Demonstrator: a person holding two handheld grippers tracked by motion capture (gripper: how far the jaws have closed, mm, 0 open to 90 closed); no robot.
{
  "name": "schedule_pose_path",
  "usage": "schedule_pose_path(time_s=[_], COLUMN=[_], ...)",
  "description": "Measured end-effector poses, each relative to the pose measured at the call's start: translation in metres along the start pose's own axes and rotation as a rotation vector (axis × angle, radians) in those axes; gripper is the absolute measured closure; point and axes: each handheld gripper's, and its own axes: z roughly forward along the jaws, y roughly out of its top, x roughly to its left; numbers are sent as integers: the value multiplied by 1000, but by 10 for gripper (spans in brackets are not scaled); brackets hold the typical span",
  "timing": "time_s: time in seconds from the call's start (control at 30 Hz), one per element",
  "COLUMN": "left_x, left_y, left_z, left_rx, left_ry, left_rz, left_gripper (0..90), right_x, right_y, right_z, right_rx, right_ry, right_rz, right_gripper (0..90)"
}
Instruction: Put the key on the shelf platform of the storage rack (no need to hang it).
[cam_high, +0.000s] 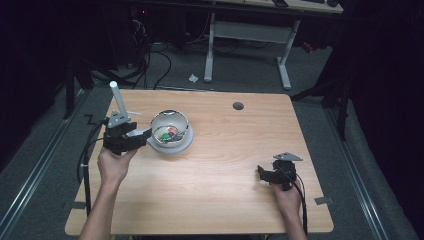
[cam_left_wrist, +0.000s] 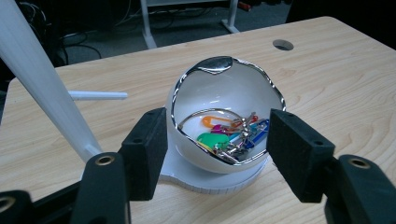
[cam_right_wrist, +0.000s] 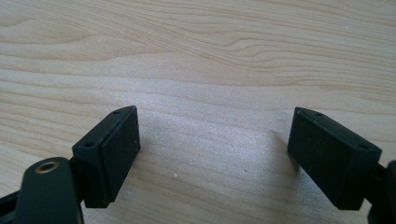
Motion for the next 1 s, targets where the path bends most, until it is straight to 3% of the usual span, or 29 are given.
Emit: schedule_pose_path(time_s=[1.0], left_x=[-3], left_y=[-24], left_z=[-21], left_rx=[-24], left_ry=[-19], left_rz=[-47], left_gripper=[344], right_x=[0], right_y=[0], right_z=[0], right_rx=[0], right_ry=[0], right_rz=[-1], right_gripper=[170])
